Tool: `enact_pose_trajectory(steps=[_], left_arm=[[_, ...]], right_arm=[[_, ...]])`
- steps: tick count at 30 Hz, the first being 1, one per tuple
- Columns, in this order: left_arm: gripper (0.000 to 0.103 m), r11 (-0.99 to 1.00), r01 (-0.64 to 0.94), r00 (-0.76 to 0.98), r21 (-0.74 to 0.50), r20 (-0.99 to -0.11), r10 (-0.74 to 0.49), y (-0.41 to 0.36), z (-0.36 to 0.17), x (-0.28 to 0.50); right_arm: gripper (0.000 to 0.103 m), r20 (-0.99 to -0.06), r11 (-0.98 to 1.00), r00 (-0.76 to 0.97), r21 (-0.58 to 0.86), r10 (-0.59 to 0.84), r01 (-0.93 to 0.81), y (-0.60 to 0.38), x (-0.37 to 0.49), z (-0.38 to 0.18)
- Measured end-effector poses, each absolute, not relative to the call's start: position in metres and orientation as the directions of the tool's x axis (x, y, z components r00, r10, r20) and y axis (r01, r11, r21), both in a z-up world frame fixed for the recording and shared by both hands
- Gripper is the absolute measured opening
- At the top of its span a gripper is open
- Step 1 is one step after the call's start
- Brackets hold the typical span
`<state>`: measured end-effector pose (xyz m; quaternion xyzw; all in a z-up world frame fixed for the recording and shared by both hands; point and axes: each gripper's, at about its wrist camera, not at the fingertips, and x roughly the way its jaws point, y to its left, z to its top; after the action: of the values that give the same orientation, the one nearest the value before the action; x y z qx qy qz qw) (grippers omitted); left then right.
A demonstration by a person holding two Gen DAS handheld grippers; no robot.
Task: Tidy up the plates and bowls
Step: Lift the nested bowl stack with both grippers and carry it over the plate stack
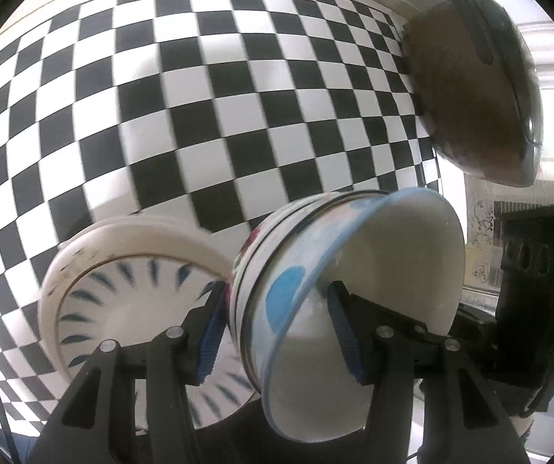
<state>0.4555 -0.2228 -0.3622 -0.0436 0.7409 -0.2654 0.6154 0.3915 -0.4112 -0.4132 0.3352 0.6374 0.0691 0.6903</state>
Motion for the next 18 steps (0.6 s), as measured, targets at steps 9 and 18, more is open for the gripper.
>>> enact_pose_trajectory(steps=[9, 18], left_arm=[[0.049, 0.886, 0.162, -0.205, -0.434, -0.893, -0.400, -0.153, -0.365, 0.450], [0.047, 0.910, 0.093, -0.190, -0.404, -0.905, -0.382, -0.112, -0.383, 0.439]], right_arm=[[0.045, -0.831, 0.795, 0.119, 0.555, 0.544, 0.243, -0.345, 0.408, -0.419], [0.045, -0.831, 0.814, 0.040, 0.553, 0.555, 0.176, -0.290, 0.416, -0.441]])
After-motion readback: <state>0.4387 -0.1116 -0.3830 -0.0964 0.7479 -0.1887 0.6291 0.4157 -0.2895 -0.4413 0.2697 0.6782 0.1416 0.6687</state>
